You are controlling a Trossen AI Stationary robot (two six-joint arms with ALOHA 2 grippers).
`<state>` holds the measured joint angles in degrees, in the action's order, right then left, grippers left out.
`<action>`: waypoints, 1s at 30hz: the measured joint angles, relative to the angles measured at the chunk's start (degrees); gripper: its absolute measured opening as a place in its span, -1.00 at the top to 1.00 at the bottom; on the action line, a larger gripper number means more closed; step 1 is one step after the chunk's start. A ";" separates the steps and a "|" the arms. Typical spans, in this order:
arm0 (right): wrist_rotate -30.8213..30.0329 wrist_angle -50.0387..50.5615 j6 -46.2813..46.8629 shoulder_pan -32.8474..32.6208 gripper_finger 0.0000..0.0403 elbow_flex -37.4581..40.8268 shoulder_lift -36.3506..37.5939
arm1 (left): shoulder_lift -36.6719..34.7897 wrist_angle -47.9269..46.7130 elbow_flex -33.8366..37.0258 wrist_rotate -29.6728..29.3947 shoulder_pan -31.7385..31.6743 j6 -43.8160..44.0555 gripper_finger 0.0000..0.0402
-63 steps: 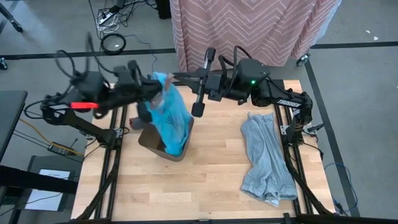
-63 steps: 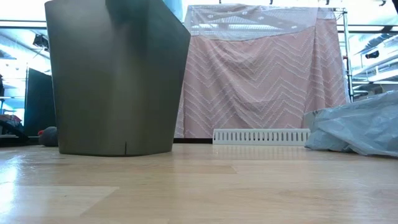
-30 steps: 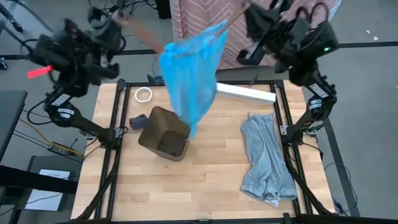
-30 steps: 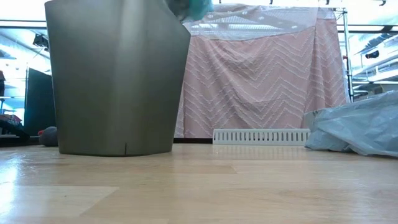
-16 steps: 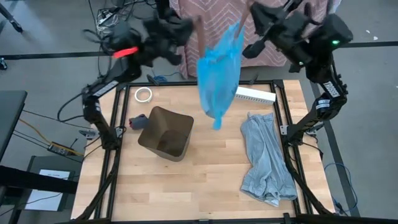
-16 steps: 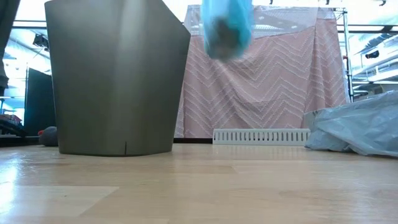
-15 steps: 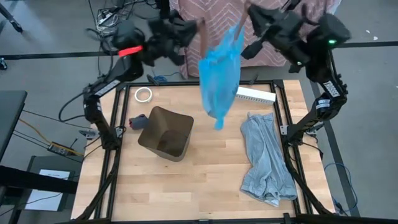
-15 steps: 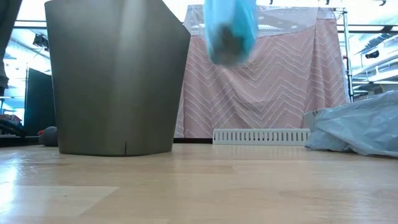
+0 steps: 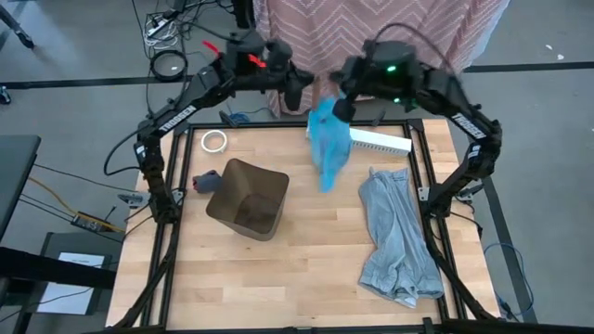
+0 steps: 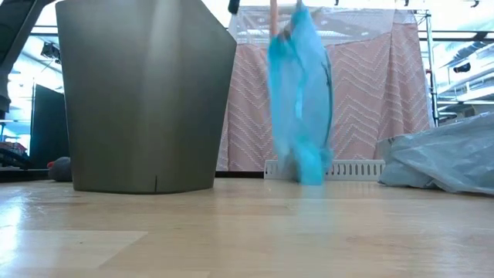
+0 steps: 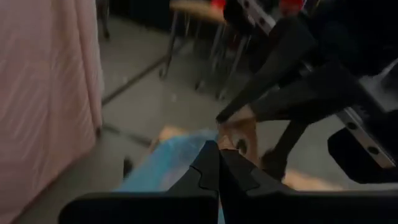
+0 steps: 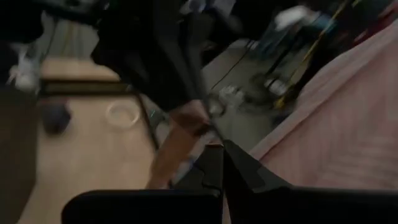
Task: Place trash/remove bag and relplace
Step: Remove the blue trash bag from the black trash bin
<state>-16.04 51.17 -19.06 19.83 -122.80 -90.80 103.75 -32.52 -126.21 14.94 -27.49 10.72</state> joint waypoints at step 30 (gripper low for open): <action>10.26 -5.47 3.68 2.01 1.00 45.35 0.00 | 0.59 -2.61 37.26 3.69 -0.65 6.36 0.99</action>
<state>-5.78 45.70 -15.38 21.85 -77.45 -90.80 104.33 -35.14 -88.95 18.63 -28.14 17.08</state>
